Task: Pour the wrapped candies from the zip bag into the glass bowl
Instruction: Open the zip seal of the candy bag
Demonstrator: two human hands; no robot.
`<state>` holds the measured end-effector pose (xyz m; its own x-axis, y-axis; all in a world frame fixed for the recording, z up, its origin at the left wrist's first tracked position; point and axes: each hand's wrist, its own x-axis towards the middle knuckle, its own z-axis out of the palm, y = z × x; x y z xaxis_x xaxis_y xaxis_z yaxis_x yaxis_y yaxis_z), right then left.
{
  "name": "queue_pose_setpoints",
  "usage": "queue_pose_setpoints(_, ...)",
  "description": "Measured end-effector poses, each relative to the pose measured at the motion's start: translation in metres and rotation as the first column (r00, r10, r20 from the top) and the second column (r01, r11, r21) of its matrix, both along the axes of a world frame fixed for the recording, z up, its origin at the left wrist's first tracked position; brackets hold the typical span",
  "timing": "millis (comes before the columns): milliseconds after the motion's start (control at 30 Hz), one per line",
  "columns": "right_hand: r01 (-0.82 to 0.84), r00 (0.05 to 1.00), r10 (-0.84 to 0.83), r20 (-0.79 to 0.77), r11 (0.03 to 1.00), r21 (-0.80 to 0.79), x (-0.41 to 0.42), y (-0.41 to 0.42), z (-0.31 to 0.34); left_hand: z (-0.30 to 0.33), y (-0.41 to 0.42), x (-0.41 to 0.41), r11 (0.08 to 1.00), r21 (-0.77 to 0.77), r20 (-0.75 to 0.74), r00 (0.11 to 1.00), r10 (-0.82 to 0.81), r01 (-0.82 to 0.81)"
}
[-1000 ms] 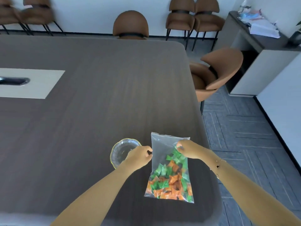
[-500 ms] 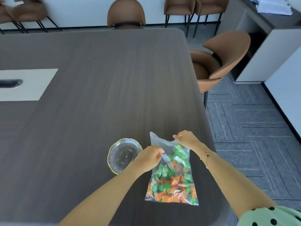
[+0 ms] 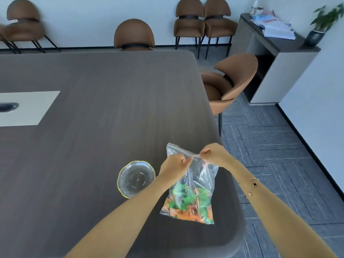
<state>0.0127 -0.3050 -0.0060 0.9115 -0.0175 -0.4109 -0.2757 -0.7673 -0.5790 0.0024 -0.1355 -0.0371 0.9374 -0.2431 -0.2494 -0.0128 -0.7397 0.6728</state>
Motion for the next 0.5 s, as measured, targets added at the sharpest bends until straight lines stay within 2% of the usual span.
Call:
queue_pose_setpoints(100,0.05,0.985,-0.061,0.16,0.996,0.067,-0.008,0.001,0.02,0.015,-0.003,-0.001,0.997,-0.037,-0.031,0.997,0.066,-0.067)
queue_pose_setpoints(267,-0.077,0.996,0.072,0.061,0.993,0.089,-0.023,0.008,0.029,0.032,-0.003,-0.004,0.973,-0.133,-0.067,0.982,0.179,-0.186)
queue_pose_setpoints(500,-0.206,0.975,0.203,0.087,0.978,0.026,-0.048,0.023,0.025,0.03,0.003,-0.013,0.913,-0.186,-0.24,0.918,0.315,-0.362)
